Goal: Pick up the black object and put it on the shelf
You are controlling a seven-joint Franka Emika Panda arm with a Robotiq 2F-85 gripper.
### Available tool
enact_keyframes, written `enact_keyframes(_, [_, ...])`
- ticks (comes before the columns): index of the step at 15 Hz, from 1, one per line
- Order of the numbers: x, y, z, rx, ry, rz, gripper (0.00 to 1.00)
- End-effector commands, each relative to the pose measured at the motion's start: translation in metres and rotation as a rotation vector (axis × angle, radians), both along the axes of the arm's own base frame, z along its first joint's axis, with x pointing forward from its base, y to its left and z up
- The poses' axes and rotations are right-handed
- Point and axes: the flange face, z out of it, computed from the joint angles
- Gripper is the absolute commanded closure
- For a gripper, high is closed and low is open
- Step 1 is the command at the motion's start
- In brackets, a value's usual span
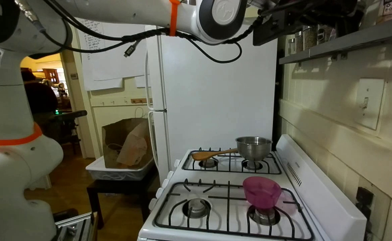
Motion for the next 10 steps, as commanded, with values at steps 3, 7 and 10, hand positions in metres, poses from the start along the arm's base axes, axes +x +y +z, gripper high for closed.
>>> enact_keyframes(3, [0.015, 0.002, -0.001, 0.069, 0.038, -0.021, 0.81])
enact_keyframes(7, [0.022, -0.004, -0.003, 0.084, 0.041, -0.049, 0.81])
enact_keyframes(10, [0.024, -0.006, -0.001, 0.100, 0.063, -0.070, 0.81])
